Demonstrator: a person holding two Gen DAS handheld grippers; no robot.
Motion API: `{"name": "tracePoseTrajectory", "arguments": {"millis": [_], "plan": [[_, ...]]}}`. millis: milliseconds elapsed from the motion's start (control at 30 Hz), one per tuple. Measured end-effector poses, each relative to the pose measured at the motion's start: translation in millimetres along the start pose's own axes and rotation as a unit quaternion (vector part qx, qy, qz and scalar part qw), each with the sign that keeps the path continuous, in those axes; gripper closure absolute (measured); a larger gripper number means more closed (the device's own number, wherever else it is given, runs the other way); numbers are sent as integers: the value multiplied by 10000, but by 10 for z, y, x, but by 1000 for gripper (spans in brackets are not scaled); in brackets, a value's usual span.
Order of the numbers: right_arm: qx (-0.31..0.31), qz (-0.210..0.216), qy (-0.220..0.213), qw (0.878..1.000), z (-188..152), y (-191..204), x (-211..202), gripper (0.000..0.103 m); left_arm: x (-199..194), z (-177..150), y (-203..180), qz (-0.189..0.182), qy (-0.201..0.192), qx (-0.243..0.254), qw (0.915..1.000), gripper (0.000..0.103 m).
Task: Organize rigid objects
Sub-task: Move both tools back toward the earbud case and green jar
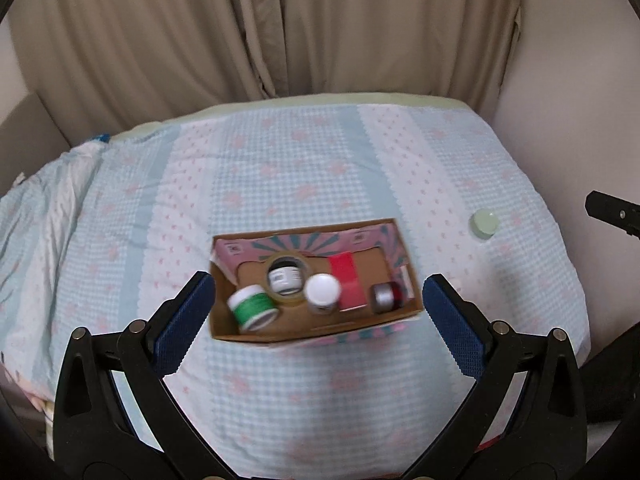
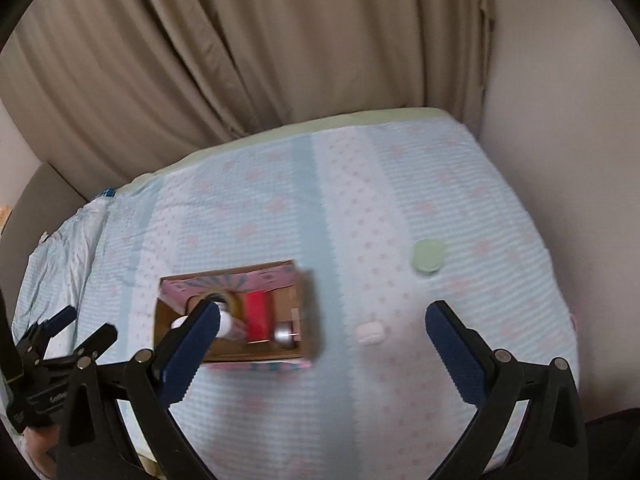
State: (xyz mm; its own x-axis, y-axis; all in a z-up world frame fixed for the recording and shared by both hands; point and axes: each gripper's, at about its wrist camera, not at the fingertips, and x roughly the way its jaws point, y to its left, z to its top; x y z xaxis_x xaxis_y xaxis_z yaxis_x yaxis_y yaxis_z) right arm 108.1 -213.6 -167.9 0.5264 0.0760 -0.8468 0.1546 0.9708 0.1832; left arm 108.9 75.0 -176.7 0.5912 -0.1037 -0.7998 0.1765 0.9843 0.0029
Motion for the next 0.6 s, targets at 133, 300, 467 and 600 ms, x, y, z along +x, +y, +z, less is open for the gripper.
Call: {"name": "tracePoseTrajectory", "arguments": {"millis": [133, 300, 467, 600], "plan": [[-127, 66, -48, 9999, 38, -491, -70, 0, -178, -80, -501, 285, -186, -382, 9987, 0], [-607, 103, 46, 9981, 135, -1037, -31, 1, -143, -232, -1121, 409, -71, -706, 9966, 0], [-868, 117, 9, 9962, 209, -1402, 80, 0, -70, -358, -1622, 414, -122, -868, 9953, 0], [-962, 167, 43, 9952, 254, -1570, 330, 1, 199, -497, -1955, 471, 30, -893, 9949, 0]]}}
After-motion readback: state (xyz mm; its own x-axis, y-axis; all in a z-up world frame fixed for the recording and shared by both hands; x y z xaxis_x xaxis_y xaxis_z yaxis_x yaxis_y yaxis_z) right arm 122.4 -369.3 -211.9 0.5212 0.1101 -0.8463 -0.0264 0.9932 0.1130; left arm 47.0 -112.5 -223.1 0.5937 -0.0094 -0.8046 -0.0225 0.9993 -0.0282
